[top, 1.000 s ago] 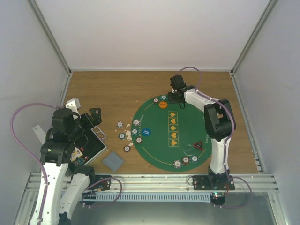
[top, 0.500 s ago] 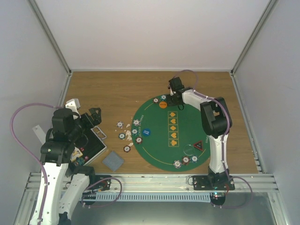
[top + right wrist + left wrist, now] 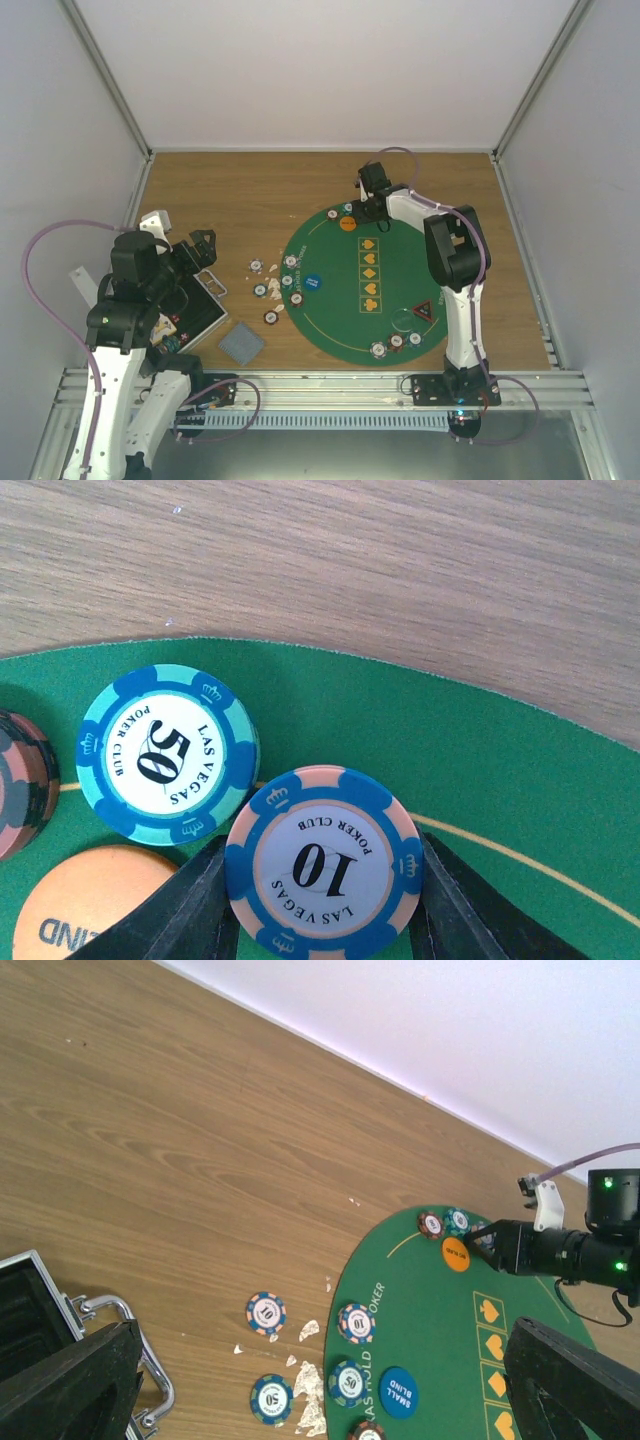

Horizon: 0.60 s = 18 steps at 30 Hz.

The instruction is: Distribute texas hold em gaming equipment

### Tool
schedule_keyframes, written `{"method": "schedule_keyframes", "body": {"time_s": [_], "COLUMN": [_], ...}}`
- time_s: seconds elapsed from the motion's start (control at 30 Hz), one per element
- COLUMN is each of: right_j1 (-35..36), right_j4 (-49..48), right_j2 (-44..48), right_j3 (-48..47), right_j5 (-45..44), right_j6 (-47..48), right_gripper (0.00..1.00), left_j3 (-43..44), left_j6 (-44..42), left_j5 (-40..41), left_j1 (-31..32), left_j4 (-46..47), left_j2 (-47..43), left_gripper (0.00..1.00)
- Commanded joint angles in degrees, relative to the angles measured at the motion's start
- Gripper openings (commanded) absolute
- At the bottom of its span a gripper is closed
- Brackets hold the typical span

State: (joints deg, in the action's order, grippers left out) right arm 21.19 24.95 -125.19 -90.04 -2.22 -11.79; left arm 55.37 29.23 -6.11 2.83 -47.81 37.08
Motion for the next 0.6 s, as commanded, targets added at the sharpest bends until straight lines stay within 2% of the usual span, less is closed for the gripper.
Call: {"method": "schedule_keyframes", "body": {"time_s": [0.0, 0.23, 0.57], "right_j1": [-0.53, -0.51, -0.49], "right_j4": [-0.25, -0.90, -1.13], "right_j2": [-0.98, 0.40, 1.84], "right_j3": [-0.65, 1.13, 2.91], "right_j5": [0.32, -0.07, -0.49], "right_j6": [0.66, 0.50, 0.76], "right_gripper": [0.36, 0.45, 0.50], "left_j3": [-0.18, -0.09, 0.21], "left_j6": [0.57, 0.56, 0.74], "left_j5": [0.68, 0.74, 1.07], "left_j1": [-0.46, -0.46, -0.46], "left_j4": [1.67, 1.67, 1.58], "left_j2": [-0.03, -0.12, -0.47], "left_gripper": [0.99, 0.99, 0.99]}}
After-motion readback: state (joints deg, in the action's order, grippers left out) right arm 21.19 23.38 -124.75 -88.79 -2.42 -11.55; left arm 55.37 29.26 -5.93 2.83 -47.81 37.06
